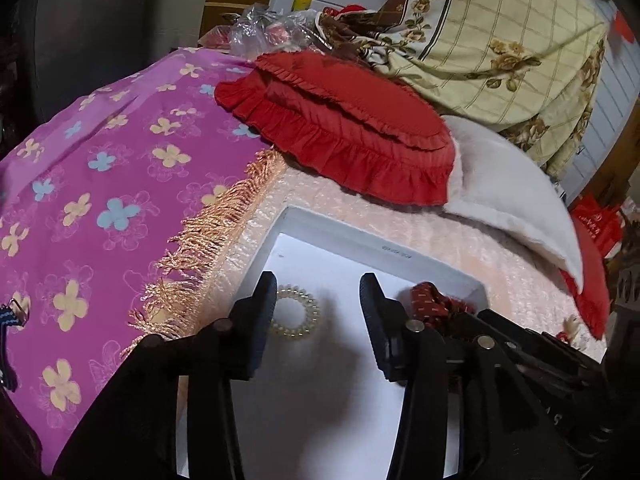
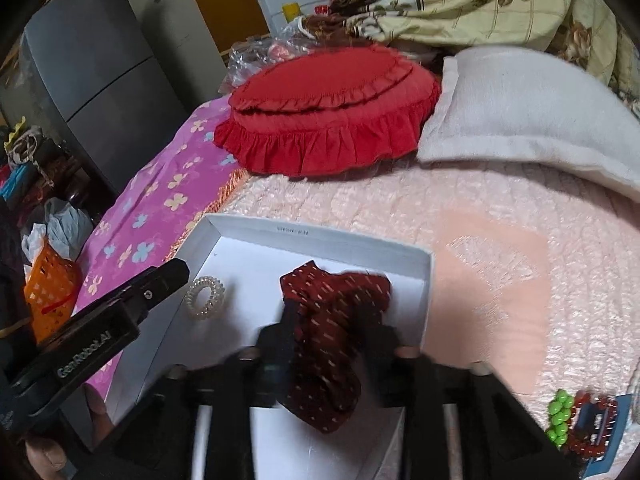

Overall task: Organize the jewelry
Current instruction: 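Open the left tool to drop the spiral hair tie into the tray, then grasp the dark red bead bracelet with the left tool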

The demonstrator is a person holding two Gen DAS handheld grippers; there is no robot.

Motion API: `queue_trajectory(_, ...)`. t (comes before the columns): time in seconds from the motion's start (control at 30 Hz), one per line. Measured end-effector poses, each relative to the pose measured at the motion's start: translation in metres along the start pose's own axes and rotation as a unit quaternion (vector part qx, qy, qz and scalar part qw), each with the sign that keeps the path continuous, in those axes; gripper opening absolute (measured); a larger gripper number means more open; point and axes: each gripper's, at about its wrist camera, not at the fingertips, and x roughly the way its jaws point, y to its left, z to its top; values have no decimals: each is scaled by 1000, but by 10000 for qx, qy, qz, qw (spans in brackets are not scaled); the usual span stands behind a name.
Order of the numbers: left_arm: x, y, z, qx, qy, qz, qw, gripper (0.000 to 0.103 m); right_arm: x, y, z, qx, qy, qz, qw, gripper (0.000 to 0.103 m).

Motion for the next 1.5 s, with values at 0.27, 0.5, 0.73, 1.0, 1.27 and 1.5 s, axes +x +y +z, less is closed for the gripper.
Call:
queue_trajectory(0.27, -30, -16, 3, 164, -269, 97, 9995, 43, -35, 9, -11, -398, -197, -78, 9990, 39)
queue_trajectory(0.5, -49, -40, -7, 739, -529, 453, 9948, 43, -64, 2, -47, -509, -126, -193, 9984, 39)
queue_trajectory(0.73, -61, -66, -24, 1199, -585, 534, 9896, 43, -93, -19, -83, -227, -44, -258, 9994, 39)
queue_trajectory(1.0, -69, -94, -48, 1593, -541, 464, 9847, 43, -125, -38, -109, -115, -89, -314, 9994, 40)
queue_trajectory(1.27, -70, -119, -79, 1922, -321, 347, 9802, 43, -162, -81, -150, 133, -232, -666, 9974, 39)
queue_trajectory(1.5, -74, -144, -108, 1733, 247, -439, 9836, 43, -194, -146, -185, 430, -254, -1162, 9920, 39)
